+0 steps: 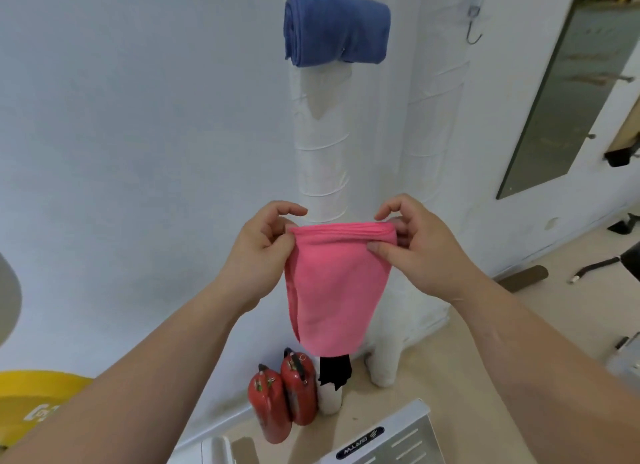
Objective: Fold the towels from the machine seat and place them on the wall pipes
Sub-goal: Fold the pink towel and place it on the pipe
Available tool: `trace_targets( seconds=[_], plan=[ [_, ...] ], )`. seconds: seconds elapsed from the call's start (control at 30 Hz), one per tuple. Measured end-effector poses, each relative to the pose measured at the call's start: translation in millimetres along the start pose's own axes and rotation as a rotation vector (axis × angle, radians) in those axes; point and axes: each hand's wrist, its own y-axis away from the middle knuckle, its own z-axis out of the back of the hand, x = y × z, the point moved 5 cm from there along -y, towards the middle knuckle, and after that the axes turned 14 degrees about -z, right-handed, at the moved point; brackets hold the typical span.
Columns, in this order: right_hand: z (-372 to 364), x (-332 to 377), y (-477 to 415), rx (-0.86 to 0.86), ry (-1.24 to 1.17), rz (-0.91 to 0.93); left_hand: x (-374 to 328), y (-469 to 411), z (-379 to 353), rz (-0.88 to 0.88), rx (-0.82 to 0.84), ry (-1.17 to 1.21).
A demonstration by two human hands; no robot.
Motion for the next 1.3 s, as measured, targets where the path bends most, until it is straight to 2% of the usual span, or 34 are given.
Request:
trace_targets(
  seconds=[0.1,0.23,0.4,0.53,0.67,0.77,0.9,1.07,1.3],
  plan=[
    [-7,2,4,0.056,-0.09,-0.028,0,-1,-3,0.053,0.14,0.076],
    [-17,5,6,0.127,-0.172,-0.037,-12,-3,-20,0.027,0.477,0.037],
    [-15,1,7,0.128,-0.263,-0.08,-34,-16,-40,-0.114,0.599,-0.114],
    [-13,-22,11,0.118,-0.378,-0.201,-40,-18,-45,-0.123,0.484,-0.048],
    [-42,-68,25,0.324,-0.052,-0.299,-36,-23,-40,-0.135,0.402,-0.106],
    [-54,-92,34,0.383,-0.077,-0.344,-27,-22,-24,-0.15,0.369,-0.247],
    [-52,-109,39,0.359,-0.13,-0.367,14,-11,9,-0.002,0.278,-0.363],
    [-49,-112,45,0.319,-0.095,-0.355,77,20,51,0.229,0.054,-0.375],
    [-63,-144,55,0.445,-0.04,-0.501,119,52,62,0.421,-0.061,-0.294]
  ],
)
